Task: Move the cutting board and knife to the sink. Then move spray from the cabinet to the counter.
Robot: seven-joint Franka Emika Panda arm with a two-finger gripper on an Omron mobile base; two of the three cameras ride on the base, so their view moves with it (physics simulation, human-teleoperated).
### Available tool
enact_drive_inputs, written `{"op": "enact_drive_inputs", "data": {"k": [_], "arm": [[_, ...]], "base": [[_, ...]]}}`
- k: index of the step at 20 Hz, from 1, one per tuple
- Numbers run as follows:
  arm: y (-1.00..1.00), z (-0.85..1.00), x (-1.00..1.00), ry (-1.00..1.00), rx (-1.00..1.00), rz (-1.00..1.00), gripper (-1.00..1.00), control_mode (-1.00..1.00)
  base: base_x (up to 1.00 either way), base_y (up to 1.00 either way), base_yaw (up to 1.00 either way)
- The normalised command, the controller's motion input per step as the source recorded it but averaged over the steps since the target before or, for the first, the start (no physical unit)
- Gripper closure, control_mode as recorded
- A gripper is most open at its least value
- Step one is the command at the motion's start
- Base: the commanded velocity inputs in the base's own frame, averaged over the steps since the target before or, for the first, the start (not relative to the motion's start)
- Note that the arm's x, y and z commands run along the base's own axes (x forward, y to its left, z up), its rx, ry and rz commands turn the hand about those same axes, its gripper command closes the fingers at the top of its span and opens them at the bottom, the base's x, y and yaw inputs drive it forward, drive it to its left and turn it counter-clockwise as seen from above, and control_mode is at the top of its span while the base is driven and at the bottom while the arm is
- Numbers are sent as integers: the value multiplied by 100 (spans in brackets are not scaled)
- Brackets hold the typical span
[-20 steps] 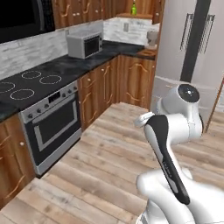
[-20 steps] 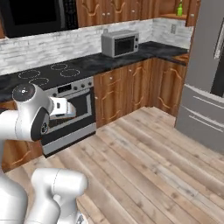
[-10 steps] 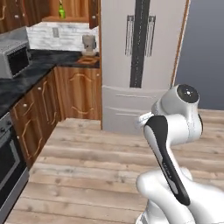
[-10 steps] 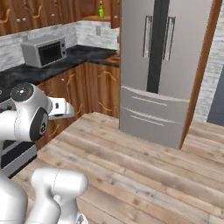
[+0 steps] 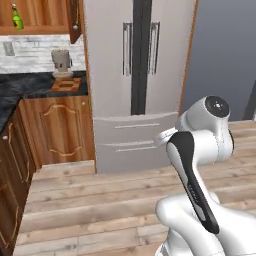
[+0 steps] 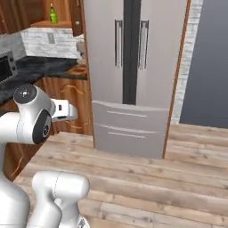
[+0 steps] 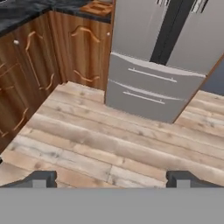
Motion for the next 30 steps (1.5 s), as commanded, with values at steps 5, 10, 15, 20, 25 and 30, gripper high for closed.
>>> {"op": "enact_drive_inputs", "data": {"k": [5, 10, 15, 20, 25, 30], "arm": [[0, 0, 0, 0, 0, 0, -100, 100], [0, 0, 0, 0, 0, 0, -100, 100], [0, 0, 0, 0, 0, 0, -100, 100], [0, 0, 0, 0, 0, 0, -100, 100], [0, 0, 0, 0, 0, 0, -100, 100], [0, 0, 0, 0, 0, 0, -100, 100]], "base": [[96, 100, -45], [91, 100, -43], [68, 100, -38], [-3, 95, -15], [-3, 43, 5], [17, 1, 40]]}}
